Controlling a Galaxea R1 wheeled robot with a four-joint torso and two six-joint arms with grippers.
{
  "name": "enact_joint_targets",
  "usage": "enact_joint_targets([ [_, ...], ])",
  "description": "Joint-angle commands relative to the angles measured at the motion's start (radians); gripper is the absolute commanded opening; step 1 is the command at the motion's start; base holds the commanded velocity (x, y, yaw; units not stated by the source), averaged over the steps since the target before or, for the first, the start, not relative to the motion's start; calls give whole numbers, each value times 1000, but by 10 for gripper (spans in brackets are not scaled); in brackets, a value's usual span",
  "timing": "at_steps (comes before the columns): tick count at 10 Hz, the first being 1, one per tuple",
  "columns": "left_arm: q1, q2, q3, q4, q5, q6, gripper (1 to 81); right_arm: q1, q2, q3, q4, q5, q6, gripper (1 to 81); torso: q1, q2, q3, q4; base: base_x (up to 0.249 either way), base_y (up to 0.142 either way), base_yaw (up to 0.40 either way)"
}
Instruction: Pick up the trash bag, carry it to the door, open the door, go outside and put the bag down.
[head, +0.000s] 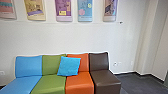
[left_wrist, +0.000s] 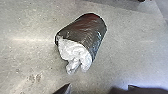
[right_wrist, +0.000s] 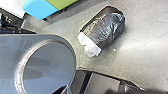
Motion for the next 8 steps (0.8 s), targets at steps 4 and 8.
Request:
enact_joint_targets([
  [4, -158, -15, 15, -8, 45, -2, 811, 109, -115, 133, 26, -74, -2, 811, 121, -191, -155, 0, 0, 0, 0],
  [8, -196, -10, 18, -6, 69, -2, 811, 173, -274, 228, 104, -74, -2, 811, 210, -331, -288, 0, 0, 0, 0],
])
